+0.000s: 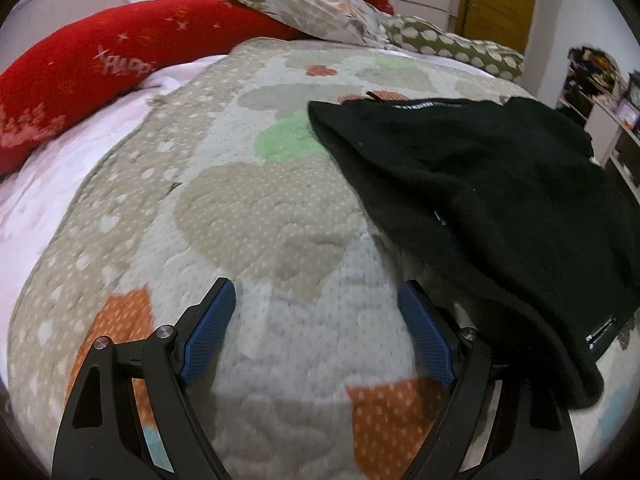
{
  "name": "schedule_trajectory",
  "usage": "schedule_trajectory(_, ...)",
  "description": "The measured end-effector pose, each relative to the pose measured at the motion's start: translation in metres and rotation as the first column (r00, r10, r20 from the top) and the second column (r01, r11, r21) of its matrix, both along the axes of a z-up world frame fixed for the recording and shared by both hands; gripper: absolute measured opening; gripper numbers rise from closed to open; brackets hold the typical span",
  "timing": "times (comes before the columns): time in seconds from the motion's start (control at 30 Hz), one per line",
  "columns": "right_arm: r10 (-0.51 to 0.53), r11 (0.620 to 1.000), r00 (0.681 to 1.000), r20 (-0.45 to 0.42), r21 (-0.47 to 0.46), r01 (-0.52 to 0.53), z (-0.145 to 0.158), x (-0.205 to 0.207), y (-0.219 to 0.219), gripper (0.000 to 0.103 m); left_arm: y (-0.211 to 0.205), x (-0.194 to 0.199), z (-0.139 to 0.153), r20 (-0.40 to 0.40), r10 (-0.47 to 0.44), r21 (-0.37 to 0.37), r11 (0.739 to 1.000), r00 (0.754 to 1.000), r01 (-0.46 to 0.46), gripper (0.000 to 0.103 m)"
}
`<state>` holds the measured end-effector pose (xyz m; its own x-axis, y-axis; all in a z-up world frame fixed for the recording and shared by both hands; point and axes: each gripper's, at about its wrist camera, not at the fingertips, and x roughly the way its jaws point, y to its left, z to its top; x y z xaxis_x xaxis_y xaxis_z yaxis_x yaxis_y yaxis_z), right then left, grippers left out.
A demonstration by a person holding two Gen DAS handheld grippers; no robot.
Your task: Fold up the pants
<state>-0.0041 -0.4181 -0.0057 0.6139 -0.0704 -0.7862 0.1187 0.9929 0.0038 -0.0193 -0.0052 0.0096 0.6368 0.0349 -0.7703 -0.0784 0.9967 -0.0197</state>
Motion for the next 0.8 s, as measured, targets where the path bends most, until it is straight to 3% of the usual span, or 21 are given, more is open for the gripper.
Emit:
schedule_trajectory(0.07, 0.030, 0.999, 1.000, -0.006, 0.026, -0.030, 0.003, -0.003, -0.002, 0.103, 0.001, -0.012, 0.010, 0.003, 0.053, 0.008, 0.999, 0.999, -0.053, 0.085)
schedule_trajectory(0.23, 0.107, 0.994, 0.994, 0.006, 0.001, -0.107, 0.023, -0.030, 0.010, 0.103, 0.001, -0.045, 0.050, 0.079, 0.063, -0.038, 0.997, 0.995, -0.061, 0.085)
schedule_trajectory(0.4, 0.145, 0.982, 0.987, 0.067, 0.115, -0.152, 0.046, -0.051, 0.015, 0.103, -0.019, -0.061, 0.077, 0.127, 0.027, -0.058, 0.998, 0.992, -0.019, 0.085)
schedule_trajectory(0.53, 0.163, 0.976, 0.980, 0.118, 0.125, -0.177, 0.060, -0.055, 0.022, 0.103, -0.040, -0.059, 0.074, 0.112, -0.005, -0.067, 0.998, 0.994, 0.013, 0.085)
schedule_trajectory(0.8, 0.135, 0.981, 0.985, 0.108, 0.128, -0.149, 0.058, -0.045, 0.012, 0.103, -0.059, -0.051, 0.047, 0.042, -0.012, -0.117, 0.993, 0.999, 0.017, 0.085)
